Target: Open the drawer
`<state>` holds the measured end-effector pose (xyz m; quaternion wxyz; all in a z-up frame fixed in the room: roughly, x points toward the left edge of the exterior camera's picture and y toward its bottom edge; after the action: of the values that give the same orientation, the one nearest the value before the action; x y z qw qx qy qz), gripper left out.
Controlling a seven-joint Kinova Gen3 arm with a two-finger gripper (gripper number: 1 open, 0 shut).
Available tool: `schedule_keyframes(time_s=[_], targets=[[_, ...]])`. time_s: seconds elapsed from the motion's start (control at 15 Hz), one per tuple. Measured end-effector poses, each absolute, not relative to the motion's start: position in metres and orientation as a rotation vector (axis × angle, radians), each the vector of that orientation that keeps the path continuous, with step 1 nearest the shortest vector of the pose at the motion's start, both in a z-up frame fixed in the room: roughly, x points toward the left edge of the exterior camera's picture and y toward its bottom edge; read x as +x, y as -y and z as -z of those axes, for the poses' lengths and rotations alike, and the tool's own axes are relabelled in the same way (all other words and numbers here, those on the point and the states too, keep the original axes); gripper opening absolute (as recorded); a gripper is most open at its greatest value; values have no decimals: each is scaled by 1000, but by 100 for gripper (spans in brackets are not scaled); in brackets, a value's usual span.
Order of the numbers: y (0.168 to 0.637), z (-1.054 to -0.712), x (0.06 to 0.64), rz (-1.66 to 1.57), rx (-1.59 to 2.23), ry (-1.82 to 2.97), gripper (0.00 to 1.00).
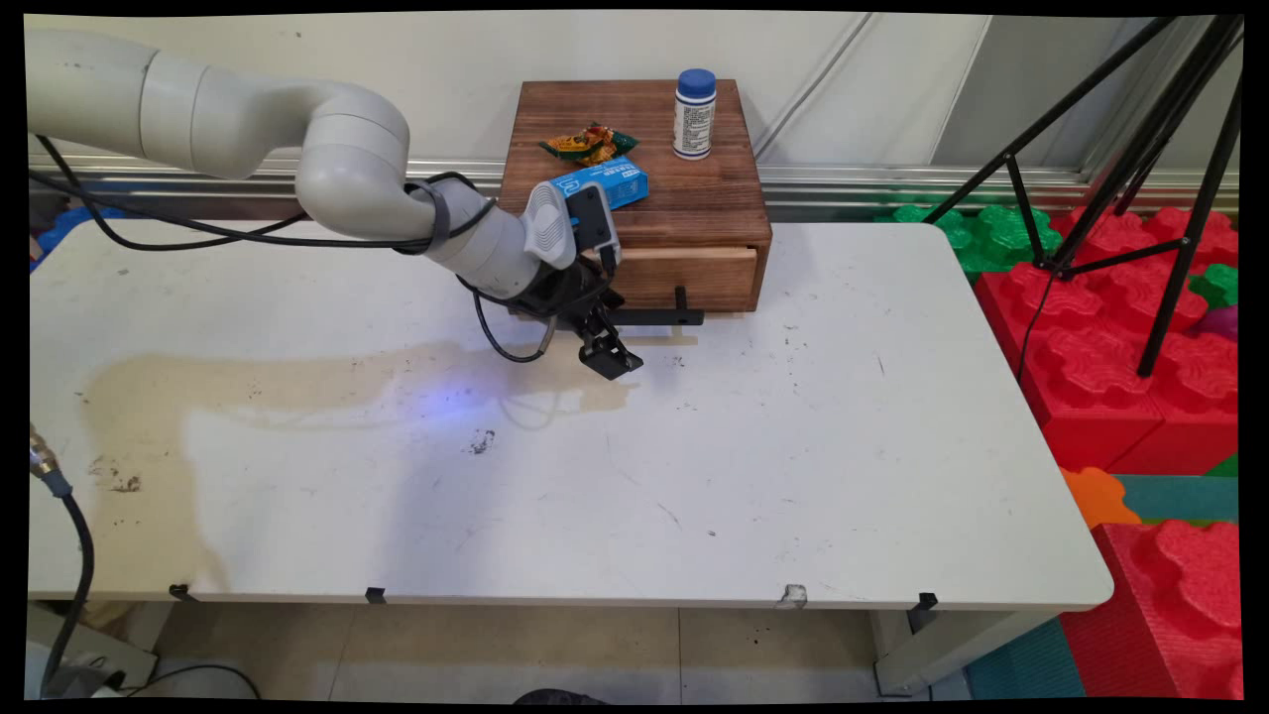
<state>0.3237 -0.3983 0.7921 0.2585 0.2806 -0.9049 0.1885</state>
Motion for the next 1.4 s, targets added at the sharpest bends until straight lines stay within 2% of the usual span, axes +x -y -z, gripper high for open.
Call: schedule_keyframes(time_s=[1.4], targets=[[370, -792, 303, -374, 761, 2454, 100]])
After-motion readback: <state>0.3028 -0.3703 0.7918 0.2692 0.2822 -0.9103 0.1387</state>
